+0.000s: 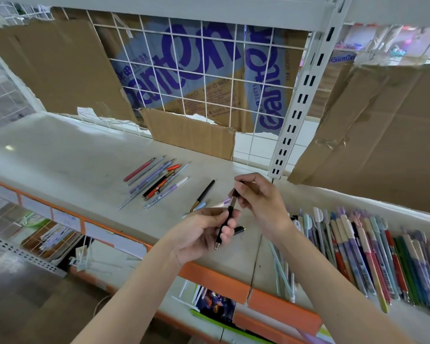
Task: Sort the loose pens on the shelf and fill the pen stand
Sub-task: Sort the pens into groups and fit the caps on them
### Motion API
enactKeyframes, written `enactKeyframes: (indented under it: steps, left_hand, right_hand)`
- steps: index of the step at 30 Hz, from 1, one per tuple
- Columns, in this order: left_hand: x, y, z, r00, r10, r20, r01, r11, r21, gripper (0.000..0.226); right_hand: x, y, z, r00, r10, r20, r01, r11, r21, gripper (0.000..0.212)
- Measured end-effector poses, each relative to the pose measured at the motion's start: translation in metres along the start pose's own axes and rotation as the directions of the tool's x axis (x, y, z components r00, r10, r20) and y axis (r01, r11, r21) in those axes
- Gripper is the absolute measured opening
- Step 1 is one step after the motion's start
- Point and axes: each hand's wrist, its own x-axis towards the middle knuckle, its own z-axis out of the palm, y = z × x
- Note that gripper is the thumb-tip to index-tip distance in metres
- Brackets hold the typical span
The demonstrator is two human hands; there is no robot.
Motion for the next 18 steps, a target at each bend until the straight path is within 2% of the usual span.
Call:
enactKeyframes:
  steps: [2, 4, 6, 8, 12, 18]
  left_hand:
    - [0.002, 0.002, 0.003, 1.0, 0.017, -0.025, -0.016, 0.999, 0.043, 0.014]
    - [0.003, 0.002, 0.003, 0.995, 0.066, -0.08, -0.05, 0.982, 0.183, 0.014]
    - [0.0, -0.002, 0.0, 0.98, 0.145, -0.133, -0.078, 0.905, 0.418, 0.013]
    - [-0.007, -0.009, -0.004, 0.966, 0.211, -0.15, -0.097, 0.833, 0.545, 0.013]
    - [-0.013, -0.009, -0.011, 0.951, 0.259, -0.166, -0.147, 0.858, 0.492, 0.016]
    - [-0.016, -0.008, -0.012, 0.95, 0.287, -0.124, -0.184, 0.834, 0.519, 0.015]
  right_hand:
    - [0.001, -0.001, 0.0, 1.0, 0.003, -0.007, -0.003, 1.0, 0.031, 0.012]
    - [0.002, 0.0, -0.001, 0.998, 0.041, -0.04, -0.038, 0.995, 0.087, 0.015]
    - [0.008, 0.001, -0.007, 0.985, 0.087, -0.152, -0.064, 0.987, 0.146, 0.013]
    - [0.012, -0.001, -0.019, 0.966, 0.099, -0.238, -0.062, 0.986, 0.157, 0.01]
    - [0.007, -0.005, -0.022, 0.987, 0.069, -0.145, -0.042, 0.983, 0.179, 0.009]
    - [-0.003, -0.004, -0.01, 0.999, 0.015, -0.04, -0.009, 0.989, 0.147, 0.01]
